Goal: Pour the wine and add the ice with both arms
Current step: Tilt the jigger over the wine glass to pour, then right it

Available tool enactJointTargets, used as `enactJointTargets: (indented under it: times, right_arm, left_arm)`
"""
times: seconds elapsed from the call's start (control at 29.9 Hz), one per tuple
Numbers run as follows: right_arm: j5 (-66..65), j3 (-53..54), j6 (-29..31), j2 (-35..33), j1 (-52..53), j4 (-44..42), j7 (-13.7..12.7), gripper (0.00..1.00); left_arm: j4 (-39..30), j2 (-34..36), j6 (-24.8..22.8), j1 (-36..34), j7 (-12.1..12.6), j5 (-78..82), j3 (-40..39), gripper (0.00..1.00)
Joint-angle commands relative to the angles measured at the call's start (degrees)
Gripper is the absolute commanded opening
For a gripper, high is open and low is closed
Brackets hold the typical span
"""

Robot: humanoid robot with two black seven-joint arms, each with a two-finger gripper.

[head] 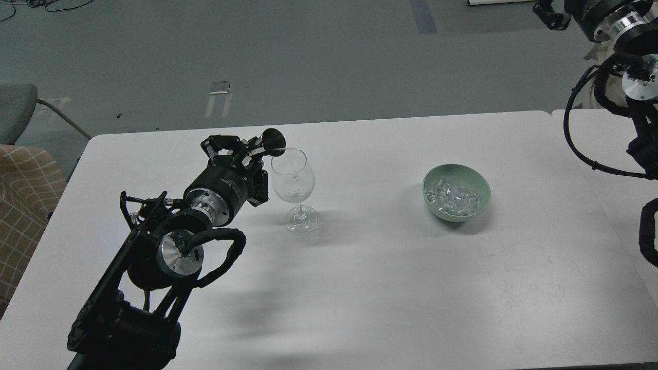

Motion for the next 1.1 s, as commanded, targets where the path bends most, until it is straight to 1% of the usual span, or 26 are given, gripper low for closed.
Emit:
enactJointTargets:
  times: [0.0, 0.23, 0.4, 0.94, 1.07]
  right_arm:
    - [0.0, 0.0, 0.0, -0.01, 0.0, 0.0, 0.01, 1.0]
    - [0.0, 0.0, 0.0, -0.01, 0.0, 0.0, 0.01, 1.0]
    - [0.0, 0.35, 0.0, -0.01, 0.0, 0.61, 0.01, 1.0]
    - [0.0, 0.61, 0.0, -0.54, -0.35, 2.46, 0.01, 1.0]
    - [0.0, 0.61, -0.09, -0.54, -0.35, 2.46, 0.01, 1.0]
  left_arm:
    - [0.02, 0.1, 0.0, -0.02, -0.19, 0.6, 0.02, 0.0]
    - [-0.33, -0.16, 0.0, 0.42, -0.1, 4.73, 0.19, 0.0]
    - [-0.33, 0.46, 0.0, -0.02, 0.07, 9.12, 2.3, 0.0]
    - [-0.59, 0.28, 0.0, -0.19, 0.16, 12.99, 2.48, 0.0]
    - [-0.59, 0.28, 0.0, -0.89, 0.16, 16.5, 2.48, 0.0]
